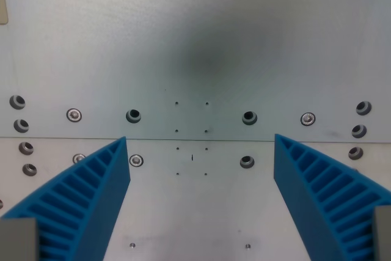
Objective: Rotate around gripper positive y
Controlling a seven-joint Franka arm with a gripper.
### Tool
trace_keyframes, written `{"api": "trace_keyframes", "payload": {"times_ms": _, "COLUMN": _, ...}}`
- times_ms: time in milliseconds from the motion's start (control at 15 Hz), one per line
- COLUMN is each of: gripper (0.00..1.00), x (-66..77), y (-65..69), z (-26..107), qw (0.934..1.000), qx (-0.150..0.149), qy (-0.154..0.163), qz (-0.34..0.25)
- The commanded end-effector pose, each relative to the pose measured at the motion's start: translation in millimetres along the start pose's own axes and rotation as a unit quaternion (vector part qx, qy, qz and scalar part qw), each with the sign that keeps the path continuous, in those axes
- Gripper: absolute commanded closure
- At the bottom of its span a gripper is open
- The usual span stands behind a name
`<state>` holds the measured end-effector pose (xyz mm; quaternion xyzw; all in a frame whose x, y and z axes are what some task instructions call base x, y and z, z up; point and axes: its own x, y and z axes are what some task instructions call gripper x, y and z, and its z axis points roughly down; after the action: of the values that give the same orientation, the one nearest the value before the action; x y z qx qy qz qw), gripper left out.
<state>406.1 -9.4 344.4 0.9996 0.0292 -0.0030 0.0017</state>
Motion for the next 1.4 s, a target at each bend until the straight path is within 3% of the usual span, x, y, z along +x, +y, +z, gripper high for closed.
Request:
{"api": "trace_keyframes", "payload": {"times_ms": 67, "gripper": 0.0, "x": -0.3, "y": 0.0, "z": -2.4, "qw": 1.0, "qx": 0.0, "qy": 0.009, "qz": 0.0}}
{"api": "trace_keyframes", "payload": {"times_ms": 1400, "gripper": 0.0, "x": -0.3, "y": 0.0, "z": -2.4, "qw": 0.9922, "qx": 0.0, "qy": 0.125, "qz": 0.0}}
